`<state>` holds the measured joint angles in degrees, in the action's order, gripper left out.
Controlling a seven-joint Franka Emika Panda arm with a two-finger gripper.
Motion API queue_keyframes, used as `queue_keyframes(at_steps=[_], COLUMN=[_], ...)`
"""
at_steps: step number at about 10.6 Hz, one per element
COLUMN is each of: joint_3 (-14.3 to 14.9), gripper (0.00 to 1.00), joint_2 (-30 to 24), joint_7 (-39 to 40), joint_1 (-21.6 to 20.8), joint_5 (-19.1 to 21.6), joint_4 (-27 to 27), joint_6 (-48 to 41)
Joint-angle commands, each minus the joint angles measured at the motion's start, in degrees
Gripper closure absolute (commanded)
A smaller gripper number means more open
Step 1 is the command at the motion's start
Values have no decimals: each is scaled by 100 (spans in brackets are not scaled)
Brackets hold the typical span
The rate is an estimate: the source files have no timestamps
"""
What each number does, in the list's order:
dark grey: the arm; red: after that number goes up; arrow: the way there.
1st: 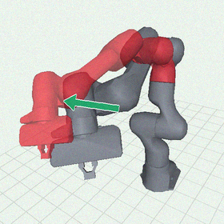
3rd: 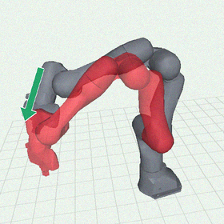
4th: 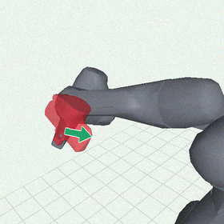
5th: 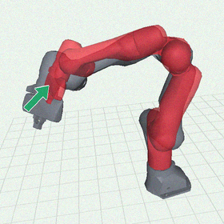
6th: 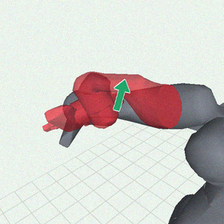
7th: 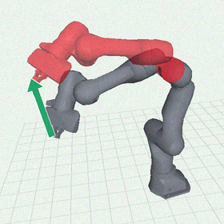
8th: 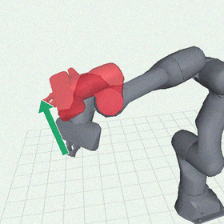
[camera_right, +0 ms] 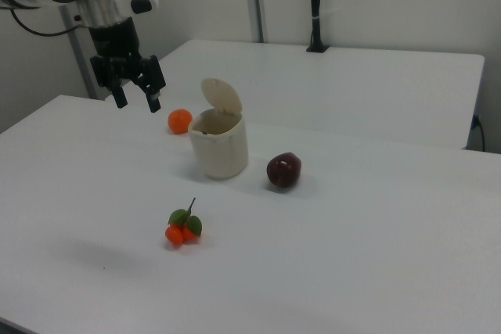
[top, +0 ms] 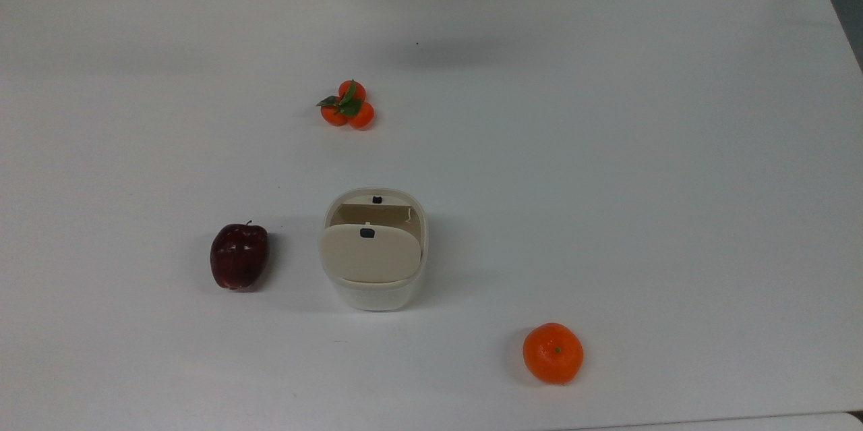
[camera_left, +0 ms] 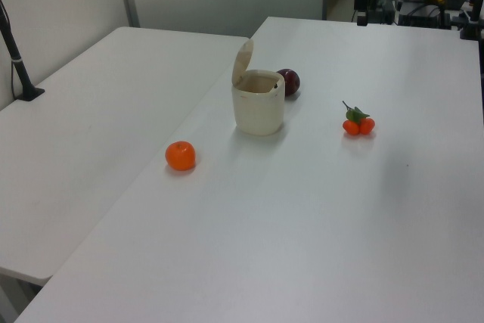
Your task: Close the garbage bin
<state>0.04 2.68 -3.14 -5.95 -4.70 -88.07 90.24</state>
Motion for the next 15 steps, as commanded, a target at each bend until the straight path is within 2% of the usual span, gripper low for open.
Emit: queue_keyframes(at_steps=[1, 3, 4, 6, 10, 15], joint_3=[40, 40, 40, 40, 40, 40], gripper=[75, 94, 100, 100, 100, 100], joint_2=[-136, -119, -110, -75, 205, 750], joint_7=[445, 454, 454, 454, 349, -398], joint_1=[24, 24, 24, 24, 24, 7], joint_5=[48, 57, 57, 57, 65, 57], joint_4=[-122, -122, -122, -113, -17, 36], joint_6=[-60, -51, -51, 2, 756, 3091])
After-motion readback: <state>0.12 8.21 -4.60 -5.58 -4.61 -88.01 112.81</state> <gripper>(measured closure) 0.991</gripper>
